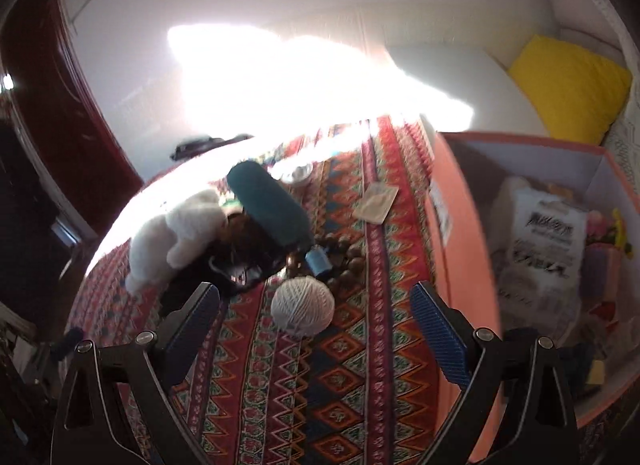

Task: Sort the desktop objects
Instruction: 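Grasp the white twine ball with right gripper while left grasps a black glove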

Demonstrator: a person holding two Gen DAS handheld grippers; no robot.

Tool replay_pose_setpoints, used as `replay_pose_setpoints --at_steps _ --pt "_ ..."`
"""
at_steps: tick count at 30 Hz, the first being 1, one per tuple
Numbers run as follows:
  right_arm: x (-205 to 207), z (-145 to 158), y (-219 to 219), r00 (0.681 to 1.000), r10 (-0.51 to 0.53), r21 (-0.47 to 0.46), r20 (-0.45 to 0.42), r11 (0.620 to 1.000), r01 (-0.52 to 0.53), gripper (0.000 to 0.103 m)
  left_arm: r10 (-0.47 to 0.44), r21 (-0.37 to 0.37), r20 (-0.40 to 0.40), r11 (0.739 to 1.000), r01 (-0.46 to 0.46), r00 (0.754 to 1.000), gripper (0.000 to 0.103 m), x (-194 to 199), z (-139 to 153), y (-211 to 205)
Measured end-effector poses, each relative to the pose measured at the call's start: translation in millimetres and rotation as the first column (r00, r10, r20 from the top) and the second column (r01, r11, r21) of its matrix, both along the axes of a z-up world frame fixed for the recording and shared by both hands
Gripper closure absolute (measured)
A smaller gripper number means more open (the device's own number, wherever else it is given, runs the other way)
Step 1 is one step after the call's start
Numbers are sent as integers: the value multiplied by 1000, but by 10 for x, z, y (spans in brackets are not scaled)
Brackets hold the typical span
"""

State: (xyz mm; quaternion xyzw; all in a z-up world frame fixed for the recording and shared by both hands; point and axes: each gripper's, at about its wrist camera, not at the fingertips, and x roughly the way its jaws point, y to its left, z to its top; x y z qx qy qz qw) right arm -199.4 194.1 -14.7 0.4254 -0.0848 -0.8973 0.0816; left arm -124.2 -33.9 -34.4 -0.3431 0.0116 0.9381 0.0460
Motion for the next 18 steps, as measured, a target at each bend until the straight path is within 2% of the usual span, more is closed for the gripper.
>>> replay_pose_setpoints --at_steps 4,8,10,13,17,18 --pt "-277 -497 -209 988 -14 33 155 999 9 5 60 -89 24 994 -58 998 5 -134 -219 -320" --pt "-441 -703 -214 979 -28 20 204 999 25 5 45 -253 3 966 -42 999 5 -298 -363 -363" --pt "-494 -728 -186 977 -34 10 210 999 32 5 10 -304 -3 953 -10 1000 5 -383 -423 -316" --pt "-567 -752 -137 975 -42 -6 218 999 44 5 -37 -326 -10 945 32 999 5 -489 -494 -210" --pt "-663 -784 -73 972 -51 -29 228 998 60 6 -94 -295 23 950 97 995 5 -617 -581 -31" --pt "-688 -792 -57 972 -54 -34 230 997 64 16 -115 -289 32 950 119 993 5 -641 -607 26"
